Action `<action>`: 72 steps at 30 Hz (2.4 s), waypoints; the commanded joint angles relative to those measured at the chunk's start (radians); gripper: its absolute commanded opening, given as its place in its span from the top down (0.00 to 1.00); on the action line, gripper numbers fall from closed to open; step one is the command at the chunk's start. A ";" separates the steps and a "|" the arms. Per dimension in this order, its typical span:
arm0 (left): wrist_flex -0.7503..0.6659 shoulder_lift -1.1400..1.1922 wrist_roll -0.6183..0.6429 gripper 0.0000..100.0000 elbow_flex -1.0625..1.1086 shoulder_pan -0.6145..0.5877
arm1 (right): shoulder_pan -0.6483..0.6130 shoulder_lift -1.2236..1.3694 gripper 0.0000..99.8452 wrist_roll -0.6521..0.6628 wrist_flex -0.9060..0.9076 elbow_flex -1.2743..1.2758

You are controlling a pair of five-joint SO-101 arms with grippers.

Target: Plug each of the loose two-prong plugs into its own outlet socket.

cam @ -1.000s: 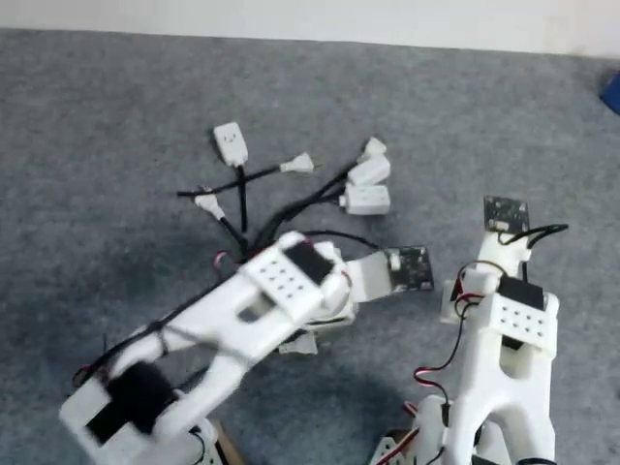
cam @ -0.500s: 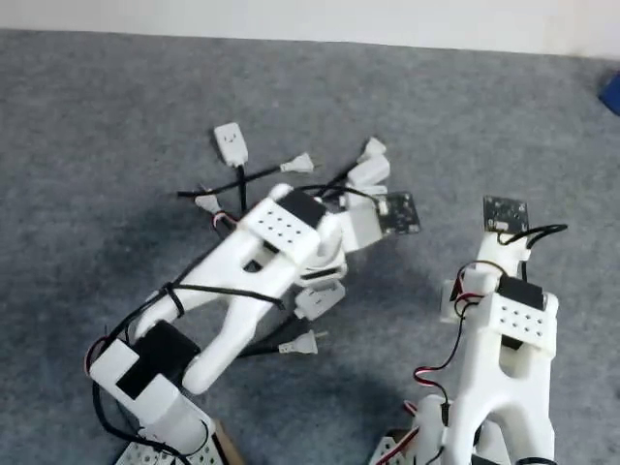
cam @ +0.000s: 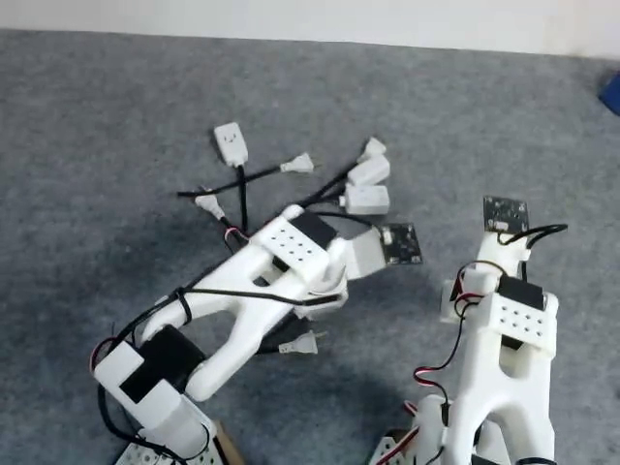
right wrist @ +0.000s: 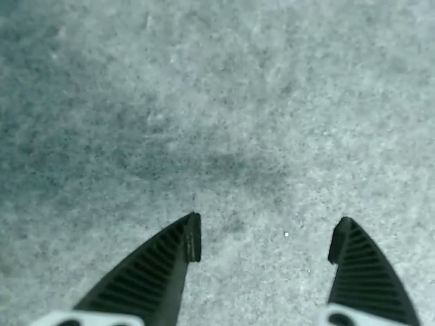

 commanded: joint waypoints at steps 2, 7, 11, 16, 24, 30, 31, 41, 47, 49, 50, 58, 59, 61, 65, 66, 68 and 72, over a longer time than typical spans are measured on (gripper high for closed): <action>0.006 -0.004 0.012 0.81 -0.001 0.004 | 0.007 0.002 0.70 0.012 0.001 -0.042; -0.008 -0.002 0.012 0.81 0.004 -0.008 | 0.007 0.002 0.70 0.012 0.002 -0.042; -0.046 -0.002 0.014 0.81 0.024 -0.018 | 0.007 0.002 0.70 0.012 0.002 -0.042; -0.040 -0.013 0.014 0.78 -0.025 -0.019 | 0.007 0.002 0.70 0.012 0.002 -0.042; 0.135 -0.010 0.014 0.66 -0.278 -0.012 | 0.007 0.002 0.70 0.012 0.001 -0.042; 0.124 -0.001 0.195 0.73 -0.275 -0.048 | 0.007 0.002 0.70 0.012 0.001 -0.042; 0.103 -0.001 0.212 0.73 -0.255 -0.053 | 0.007 0.002 0.70 0.012 0.001 -0.042; 0.120 -0.012 0.486 0.73 -0.162 -0.045 | 0.007 0.002 0.70 0.012 0.002 -0.042; 0.288 -0.002 0.502 0.73 -0.275 -0.036 | 0.007 0.002 0.70 0.012 0.001 -0.042; 0.270 -0.002 0.560 0.73 -0.263 -0.041 | 0.007 0.002 0.70 0.012 0.001 -0.042; 0.258 -0.002 0.580 0.73 -0.248 -0.047 | 0.007 0.002 0.70 0.012 0.001 -0.042; 0.109 -0.001 0.523 0.73 -0.067 -0.045 | 0.007 0.002 0.70 0.012 0.001 -0.042; 0.094 -0.001 0.506 0.73 -0.050 -0.045 | 0.007 0.002 0.70 0.012 0.001 -0.042; 0.064 -0.001 0.502 0.73 -0.022 -0.047 | 0.007 0.002 0.70 0.012 0.001 -0.041; 0.017 0.001 0.456 0.73 0.012 -0.047 | 0.007 0.002 0.70 0.012 0.002 -0.041; 0.006 0.001 0.442 0.73 0.021 -0.047 | 0.007 0.002 0.70 0.012 0.002 -0.041; -0.011 0.001 0.400 0.73 0.041 -0.047 | 0.007 0.002 0.70 0.012 0.002 -0.041; -0.018 0.001 0.264 0.74 0.059 -0.047 | 0.007 0.002 0.70 0.012 0.002 -0.041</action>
